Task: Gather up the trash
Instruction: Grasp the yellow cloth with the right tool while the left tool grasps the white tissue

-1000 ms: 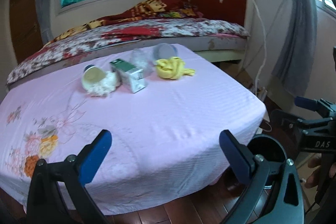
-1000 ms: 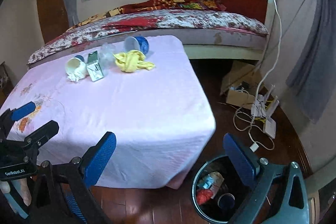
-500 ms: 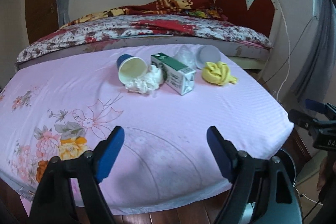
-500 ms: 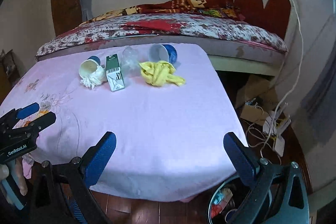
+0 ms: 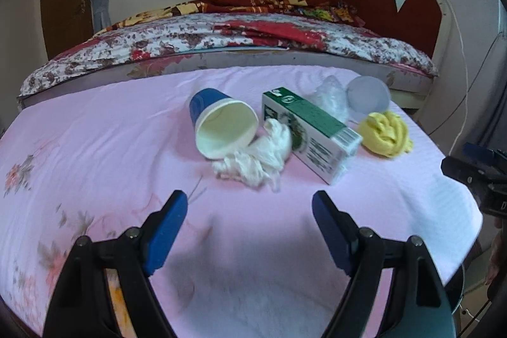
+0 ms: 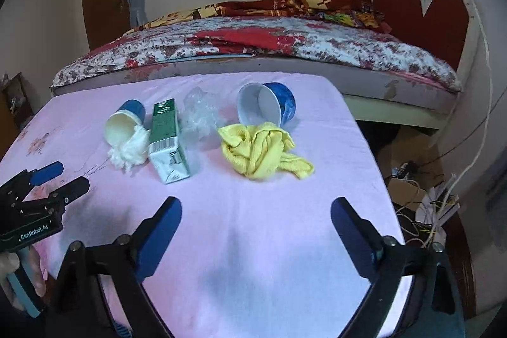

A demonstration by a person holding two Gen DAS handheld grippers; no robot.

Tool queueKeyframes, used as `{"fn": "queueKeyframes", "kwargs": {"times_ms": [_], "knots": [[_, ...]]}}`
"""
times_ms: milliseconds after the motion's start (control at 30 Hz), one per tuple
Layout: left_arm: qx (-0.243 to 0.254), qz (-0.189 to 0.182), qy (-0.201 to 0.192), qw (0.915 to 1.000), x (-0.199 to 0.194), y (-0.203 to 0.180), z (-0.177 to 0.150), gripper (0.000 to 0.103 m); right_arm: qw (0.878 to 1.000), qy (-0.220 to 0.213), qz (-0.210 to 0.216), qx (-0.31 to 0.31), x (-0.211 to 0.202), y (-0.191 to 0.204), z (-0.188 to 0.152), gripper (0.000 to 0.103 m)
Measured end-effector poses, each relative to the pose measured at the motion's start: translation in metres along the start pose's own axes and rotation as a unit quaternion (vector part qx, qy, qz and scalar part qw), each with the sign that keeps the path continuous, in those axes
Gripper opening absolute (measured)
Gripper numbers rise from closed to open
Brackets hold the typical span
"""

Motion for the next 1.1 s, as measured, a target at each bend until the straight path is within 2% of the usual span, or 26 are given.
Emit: {"fn": "queueKeyframes", "kwargs": {"times_ms": [300,500,733,800,900,967,1100], "knots": [[-0.008,-0.009,0.025,0.9996,0.044,0.001,0.014,0.079,1.0,0.026,0.009,0.011,0.063,-0.002,0.019,0.087],[-0.005,-0.014,0.038,0.9992,0.057,-0.004,0.017,0.076,0.998,0.057,0.011,0.016,0.098,-0.001,0.025,0.083],[-0.006,-0.011,0.053,0.9985,0.066,-0.001,0.019,0.067,0.997,0.07,0.017,0.013,0.115,0.004,0.024,0.071],[-0.002,-0.011,0.058,0.9982,0.069,-0.002,0.019,0.064,0.997,0.07,0.021,0.017,0.117,0.004,0.025,0.064],[0.008,-0.013,0.063,0.9979,0.071,-0.005,0.02,0.056,0.997,0.07,0.024,0.016,0.117,0.005,0.025,0.055],[0.013,-0.013,0.064,0.9978,0.072,-0.007,0.02,0.041,0.997,0.07,0.029,0.018,0.116,0.004,0.024,0.043],[0.016,-0.029,0.054,0.998,0.066,-0.011,0.017,0.013,0.997,0.067,0.035,0.006,0.109,0.005,0.021,0.036]]}}
Point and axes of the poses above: each gripper's, at about its wrist camera, not at the fingertips, and x roughly the way its jaws point, y to its left, z to its top, the point moved 4 cm from there along x, roughly the way its jaws point, and after that the axes turned 12 degrees about x, right-handed, at the moved point
